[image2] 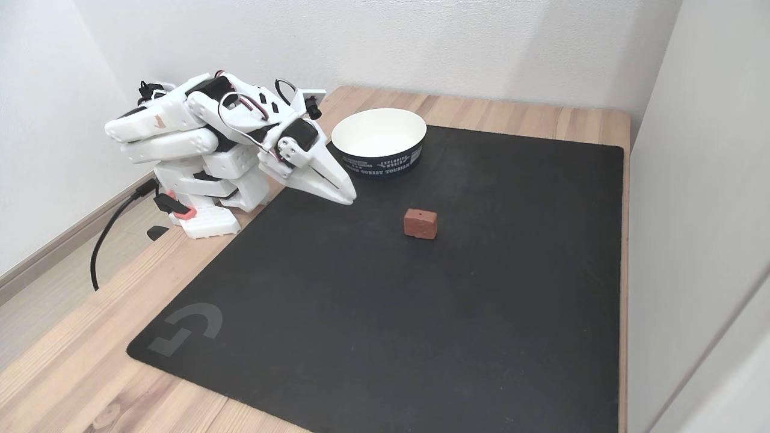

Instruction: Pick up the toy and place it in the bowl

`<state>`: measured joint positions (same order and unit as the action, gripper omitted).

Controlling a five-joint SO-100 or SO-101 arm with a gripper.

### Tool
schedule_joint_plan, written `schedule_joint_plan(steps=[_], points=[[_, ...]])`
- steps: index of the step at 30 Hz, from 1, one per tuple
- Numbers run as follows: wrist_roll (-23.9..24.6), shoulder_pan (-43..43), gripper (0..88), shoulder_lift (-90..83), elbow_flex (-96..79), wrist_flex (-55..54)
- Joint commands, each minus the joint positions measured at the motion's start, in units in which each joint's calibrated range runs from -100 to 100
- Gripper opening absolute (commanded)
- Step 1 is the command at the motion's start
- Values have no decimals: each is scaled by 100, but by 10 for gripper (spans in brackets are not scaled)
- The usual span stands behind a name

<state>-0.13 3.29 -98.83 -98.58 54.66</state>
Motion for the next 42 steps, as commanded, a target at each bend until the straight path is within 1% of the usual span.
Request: schedule_joint_plan(steps=[1,42], points=[[13,-49,23,-67,-70,-81],[23,-182,23,-50,-61,-73]])
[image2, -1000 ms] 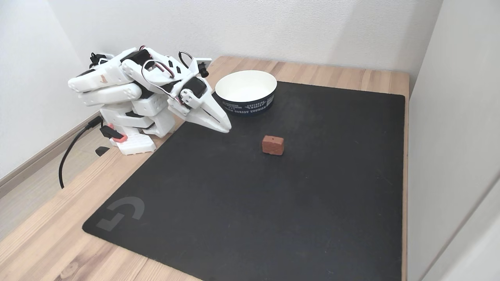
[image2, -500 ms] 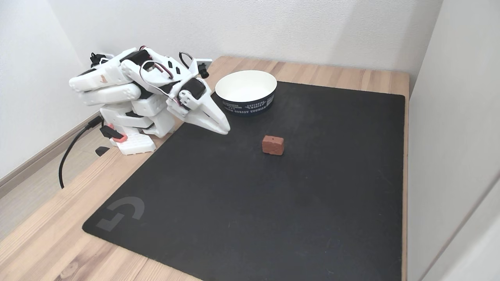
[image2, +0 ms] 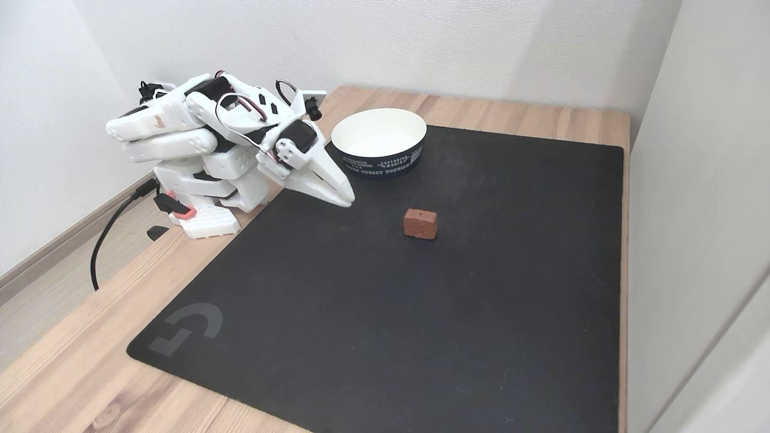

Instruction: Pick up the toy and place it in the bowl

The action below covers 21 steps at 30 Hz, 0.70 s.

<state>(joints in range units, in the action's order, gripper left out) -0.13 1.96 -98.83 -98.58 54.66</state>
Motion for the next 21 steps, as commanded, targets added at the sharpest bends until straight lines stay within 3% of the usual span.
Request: schedule_joint_plan(steps=[1,17,21], points=[[23,-49,23,-50,-61,-64],[23,9,23,42,66,-30],[23,9,23,767,706,-22]])
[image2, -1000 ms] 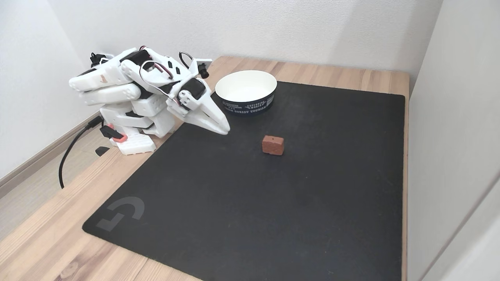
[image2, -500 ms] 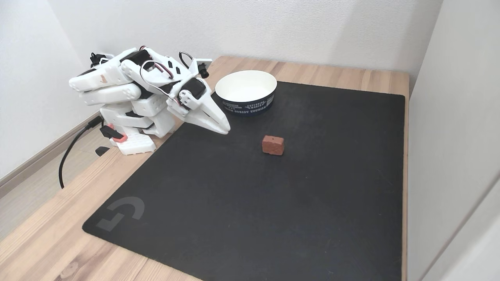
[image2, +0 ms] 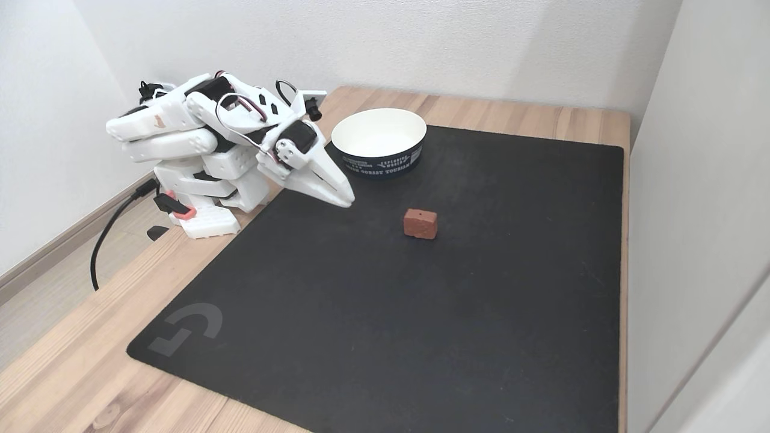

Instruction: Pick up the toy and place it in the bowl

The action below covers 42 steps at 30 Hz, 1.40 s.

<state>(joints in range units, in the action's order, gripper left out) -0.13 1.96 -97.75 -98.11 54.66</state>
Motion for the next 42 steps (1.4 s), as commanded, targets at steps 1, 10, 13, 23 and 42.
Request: schedule_joint_plan(steps=[1,10,13,23,42], points=[[23,9,23,926,893,-22],[23,260,23,3543,3020,-98],[23,419,23,4277,3669,-98],[23,578,23,7203,6246,-30],[23,536,23,9713,9392,1705]])
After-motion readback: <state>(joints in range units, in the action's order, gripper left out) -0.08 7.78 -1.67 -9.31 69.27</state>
